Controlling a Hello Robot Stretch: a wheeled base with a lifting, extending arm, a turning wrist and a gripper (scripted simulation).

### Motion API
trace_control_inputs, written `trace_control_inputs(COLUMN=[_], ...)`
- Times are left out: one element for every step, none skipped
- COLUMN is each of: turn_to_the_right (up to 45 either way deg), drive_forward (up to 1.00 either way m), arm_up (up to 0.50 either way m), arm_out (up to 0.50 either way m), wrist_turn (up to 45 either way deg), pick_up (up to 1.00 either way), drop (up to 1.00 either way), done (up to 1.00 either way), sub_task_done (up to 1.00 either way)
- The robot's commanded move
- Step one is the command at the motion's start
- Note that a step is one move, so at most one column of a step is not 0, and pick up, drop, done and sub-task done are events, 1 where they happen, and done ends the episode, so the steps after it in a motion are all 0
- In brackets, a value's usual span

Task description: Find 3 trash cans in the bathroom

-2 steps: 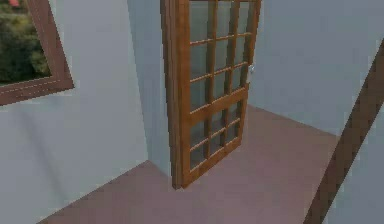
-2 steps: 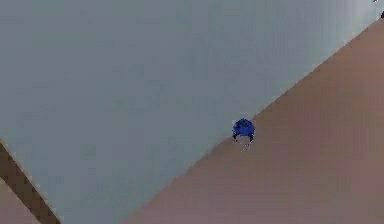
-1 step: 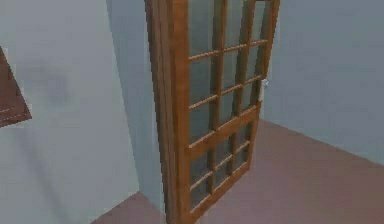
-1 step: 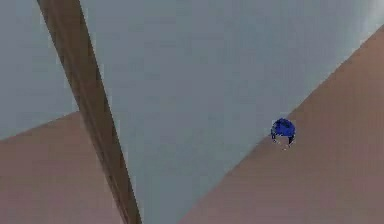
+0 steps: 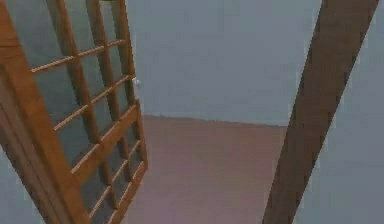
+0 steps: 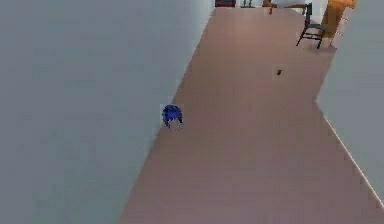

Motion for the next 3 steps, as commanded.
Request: trace_control_inputs(turn_to_the_right=[0.0,45.0,18.0], drive_forward=[0.80,0.00,0.00], arm_up=[0.00,0.00,0.00], arm_out=[0.00,0.00,0.00], wrist_turn=[0.0,0.0,0.0], pick_up=[0.00,0.00,0.00], drop=[0.00,0.00,0.00], done=[0.00,0.00,0.00], sub_task_done=[0.00,0.00,0.00])
